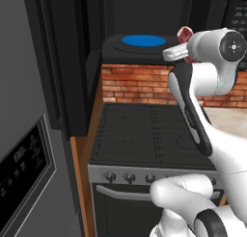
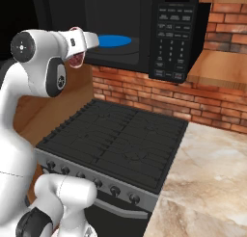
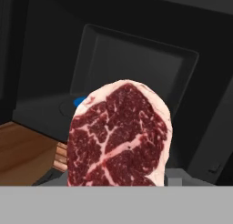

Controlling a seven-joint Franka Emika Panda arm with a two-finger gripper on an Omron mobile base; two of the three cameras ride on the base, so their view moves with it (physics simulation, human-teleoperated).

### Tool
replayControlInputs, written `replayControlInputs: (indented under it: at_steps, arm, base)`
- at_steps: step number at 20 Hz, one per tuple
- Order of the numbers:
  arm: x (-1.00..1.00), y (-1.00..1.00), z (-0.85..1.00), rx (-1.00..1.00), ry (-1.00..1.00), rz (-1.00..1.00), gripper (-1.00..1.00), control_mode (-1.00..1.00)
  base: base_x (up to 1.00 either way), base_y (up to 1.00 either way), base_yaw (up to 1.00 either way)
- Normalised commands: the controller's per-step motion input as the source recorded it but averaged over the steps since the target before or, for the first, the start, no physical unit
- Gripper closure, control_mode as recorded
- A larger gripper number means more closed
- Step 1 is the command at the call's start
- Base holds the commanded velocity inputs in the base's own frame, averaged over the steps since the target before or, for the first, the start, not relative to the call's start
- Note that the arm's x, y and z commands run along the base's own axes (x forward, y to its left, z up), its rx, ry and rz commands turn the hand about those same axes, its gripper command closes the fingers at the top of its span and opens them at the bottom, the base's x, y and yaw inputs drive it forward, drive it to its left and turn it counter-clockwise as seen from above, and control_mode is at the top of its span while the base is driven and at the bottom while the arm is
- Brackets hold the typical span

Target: Transport the steak from the fridge to the microwave and turn on the microwave.

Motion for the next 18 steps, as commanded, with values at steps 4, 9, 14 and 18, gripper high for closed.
replayControlInputs:
  at_steps: [4,9,14,18]
  arm:
    - [0.61,0.01,0.08,0.00,0.00,0.00,1.00,-1.00]
    - [0.53,0.00,0.17,0.00,0.00,0.00,1.00,-1.00]
    - [0.56,0.02,0.05,0.00,0.00,0.00,1.00,-1.00]
    - [0.59,0.06,0.00,0.00,0.00,0.00,1.00,-1.00]
  base:
    - [0.00,0.00,0.00]
    - [0.00,0.00,0.00]
    - [0.00,0.00,0.00]
    - [0.00,0.00,0.00]
